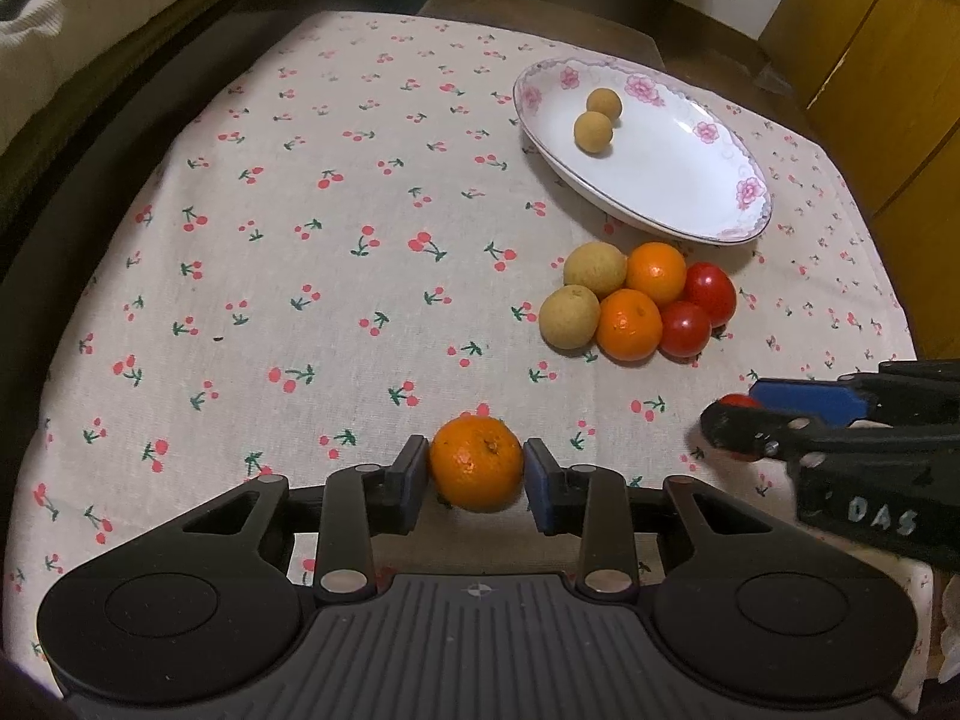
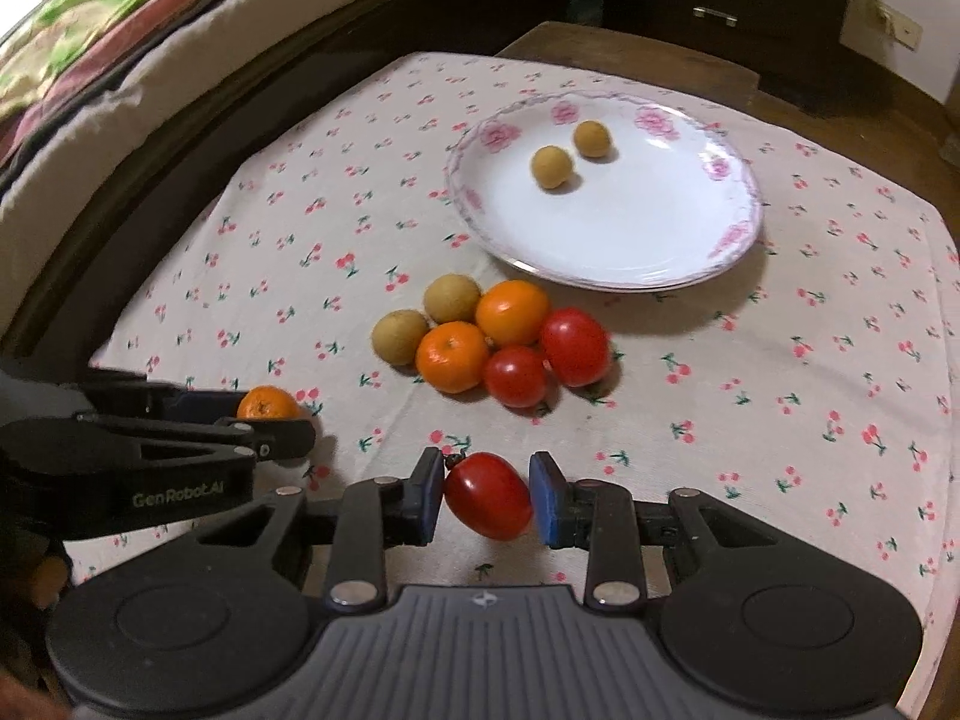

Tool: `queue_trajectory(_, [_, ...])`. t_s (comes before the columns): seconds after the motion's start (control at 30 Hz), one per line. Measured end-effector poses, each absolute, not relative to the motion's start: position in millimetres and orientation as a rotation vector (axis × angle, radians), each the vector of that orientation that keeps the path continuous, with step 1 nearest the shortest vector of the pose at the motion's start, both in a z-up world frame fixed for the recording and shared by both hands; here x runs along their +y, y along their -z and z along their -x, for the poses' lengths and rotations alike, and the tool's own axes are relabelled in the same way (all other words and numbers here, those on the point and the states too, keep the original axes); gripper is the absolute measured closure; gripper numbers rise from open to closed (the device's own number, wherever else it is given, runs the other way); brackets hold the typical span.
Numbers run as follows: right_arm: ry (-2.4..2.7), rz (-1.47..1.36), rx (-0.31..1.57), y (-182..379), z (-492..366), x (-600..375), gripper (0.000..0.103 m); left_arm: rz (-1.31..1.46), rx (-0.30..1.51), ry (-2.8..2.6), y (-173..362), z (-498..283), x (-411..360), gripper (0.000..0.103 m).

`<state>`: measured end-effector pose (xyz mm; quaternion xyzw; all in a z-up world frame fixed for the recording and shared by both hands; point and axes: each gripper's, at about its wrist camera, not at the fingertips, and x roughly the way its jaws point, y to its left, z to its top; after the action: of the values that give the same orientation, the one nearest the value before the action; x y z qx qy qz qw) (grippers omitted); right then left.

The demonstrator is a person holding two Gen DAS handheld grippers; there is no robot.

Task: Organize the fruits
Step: 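Carry the orange and tomato over the white plate and open both grippers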

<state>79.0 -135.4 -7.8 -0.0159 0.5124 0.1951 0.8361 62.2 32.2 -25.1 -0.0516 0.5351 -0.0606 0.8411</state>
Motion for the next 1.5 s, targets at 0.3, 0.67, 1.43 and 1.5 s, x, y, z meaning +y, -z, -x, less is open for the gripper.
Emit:
queue_trajectory(0.3, [-0.381,-0.009,1.074,3,-80,-150,0.071,0.096,1.104,0.176,16,-61,16,0.061])
queue_trajectory(0.67, [-0.362,-0.058,1.047,-6,-89,-160,0.071,0.101,1.064,0.191,1,-77,2,0.061])
queue_trajectory(1.43, [-0.321,-0.147,0.976,-25,-143,-179,0.071,0.104,0.994,0.208,-26,-141,-22,0.061])
queue_trajectory(1.5, [-0.316,-0.151,0.976,-23,-148,-180,0.071,0.1,0.996,0.206,-25,-146,-24,0.061])
